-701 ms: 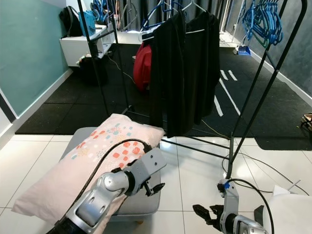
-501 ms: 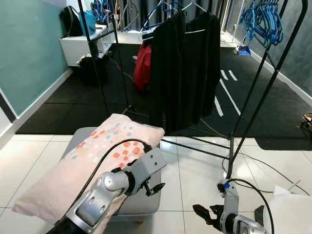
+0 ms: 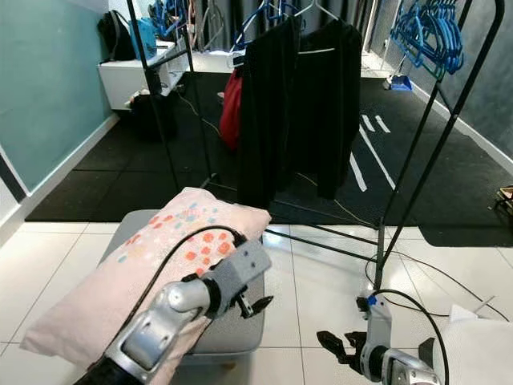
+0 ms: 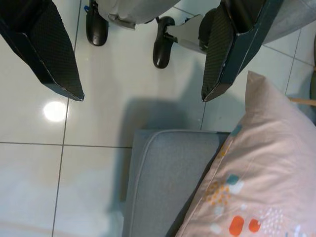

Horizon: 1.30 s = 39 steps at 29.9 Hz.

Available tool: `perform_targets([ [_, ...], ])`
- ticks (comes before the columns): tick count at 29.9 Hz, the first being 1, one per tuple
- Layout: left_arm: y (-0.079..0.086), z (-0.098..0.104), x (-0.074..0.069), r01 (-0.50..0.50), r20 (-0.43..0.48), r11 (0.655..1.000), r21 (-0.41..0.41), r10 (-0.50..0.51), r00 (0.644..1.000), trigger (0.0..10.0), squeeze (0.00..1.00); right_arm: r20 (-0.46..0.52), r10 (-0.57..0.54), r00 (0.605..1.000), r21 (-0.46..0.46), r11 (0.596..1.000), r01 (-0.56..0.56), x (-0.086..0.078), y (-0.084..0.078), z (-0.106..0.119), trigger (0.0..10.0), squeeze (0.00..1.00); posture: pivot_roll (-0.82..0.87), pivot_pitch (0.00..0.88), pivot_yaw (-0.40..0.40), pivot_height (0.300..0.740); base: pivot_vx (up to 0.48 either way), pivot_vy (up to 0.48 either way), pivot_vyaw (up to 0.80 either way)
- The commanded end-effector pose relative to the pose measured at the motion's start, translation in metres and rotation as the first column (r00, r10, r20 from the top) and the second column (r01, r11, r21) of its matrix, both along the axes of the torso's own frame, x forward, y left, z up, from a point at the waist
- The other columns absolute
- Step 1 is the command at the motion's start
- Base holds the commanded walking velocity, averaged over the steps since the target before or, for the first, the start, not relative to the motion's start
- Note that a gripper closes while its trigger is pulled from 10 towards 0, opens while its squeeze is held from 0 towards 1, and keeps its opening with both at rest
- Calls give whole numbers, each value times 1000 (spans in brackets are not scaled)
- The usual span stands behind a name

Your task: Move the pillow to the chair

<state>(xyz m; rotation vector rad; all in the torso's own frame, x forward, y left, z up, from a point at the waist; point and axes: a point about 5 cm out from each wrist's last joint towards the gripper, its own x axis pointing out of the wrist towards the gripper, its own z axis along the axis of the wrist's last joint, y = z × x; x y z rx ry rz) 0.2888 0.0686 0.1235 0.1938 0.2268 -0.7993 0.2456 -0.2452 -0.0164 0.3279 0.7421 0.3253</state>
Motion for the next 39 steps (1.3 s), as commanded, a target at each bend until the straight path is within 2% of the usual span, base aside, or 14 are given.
perform_targets([
  [1, 19, 5, 3, -90, -50, 983, -161, 83, 995, 10000, 0, 11, -28, 1000, 2, 1000, 28, 1, -3, 1, 10000, 0, -153, 9, -54, 740, 0, 0, 0],
  [3, 50, 9, 11, -268, -103, 898, -349, 247, 964, 10000, 0, 15, -38, 999, -12, 999, 38, 2, -4, 2, 10000, 0, -153, 9, -54, 740, 0, 0, 0],
  [4, 50, 9, 11, -268, -103, 898, -349, 247, 964, 10000, 0, 15, -38, 999, -12, 999, 38, 2, -4, 2, 10000, 0, -153, 9, -54, 740, 0, 0, 0],
  [7, 99, 2, 15, -516, -245, 647, -561, 466, 850, 10000, 0, 85, -36, 996, -54, 998, 41, 11, -3, 8, 10000, 0, -153, 5, -51, 740, 0, 0, 0],
  [8, 99, 2, 15, -516, -245, 647, -561, 466, 850, 10000, 0, 85, -36, 996, -54, 998, 41, 11, -3, 8, 10000, 0, -153, 5, -51, 740, 0, 0, 0],
  [9, 111, -5, 13, -565, -298, 591, -576, 492, 818, 10000, 0, 115, -31, 993, -76, 996, 40, 16, -2, 12, 10000, 0, -160, 1, -51, 740, 0, 0, 0],
  [11, 111, -5, 13, -565, -298, 591, -576, 492, 818, 10000, 0, 115, -31, 993, -76, 996, 40, 16, -2, 12, 10000, 0, -160, 1, -51, 740, 0, 0, 0],
  [13, 134, -22, 10, -675, -311, 540, -503, 616, 724, 10000, 0, 167, 2, 986, -65, 998, 9, 29, 5, 23, 10000, 0, -162, 0, -58, 740, 0, 0, 400],
  [15, 134, -22, 10, -675, -311, 540, -503, 616, 724, 10000, 0, 167, 2, 986, -65, 998, 9, 29, 5, 23, 10000, 0, -162, 0, -58, 740, 0, 0, 800],
  [17, 149, -38, 8, -752, -258, 544, -373, 717, 647, 10000, 0, 186, 15, 982, -39, 999, -8, 38, 9, 31, 10000, 0, -162, 0, -62, 740, 0, 0, 800],
  [21, 156, -61, 4, -812, -210, 560, -163, 785, 583, 10000, 0, 197, 20, 980, -19, 1000, -16, 46, 12, 37, 10000, 0, -164, 0, -61, 740, 0, 0, 800],
  [24, 164, -89, -4, -848, -237, 529, -18, 822, 518, 10000, 0, 214, 46, 976, -7, 999, -46, 54, 20, 43, 10000, 0, -159, 0, -61, 740, 0, 0, 800],
  [31, 171, -107, -15, -893, -251, 450, 14, 866, 433, 10000, 0, 241, 88, 967, 19, 995, -96, 58, 31, 46, 10000, 0, -159, 0, -55, 740, 0, 0, 800],
  [39, 162, -118, -20, -879, -339, 473, -58, 819, 463, 10000, 0, 250, 61, 966, 26, 997, -70, 62, 36, 48, 10000, 0, -161, 0, -47, 740, 0, 0, 800],
])
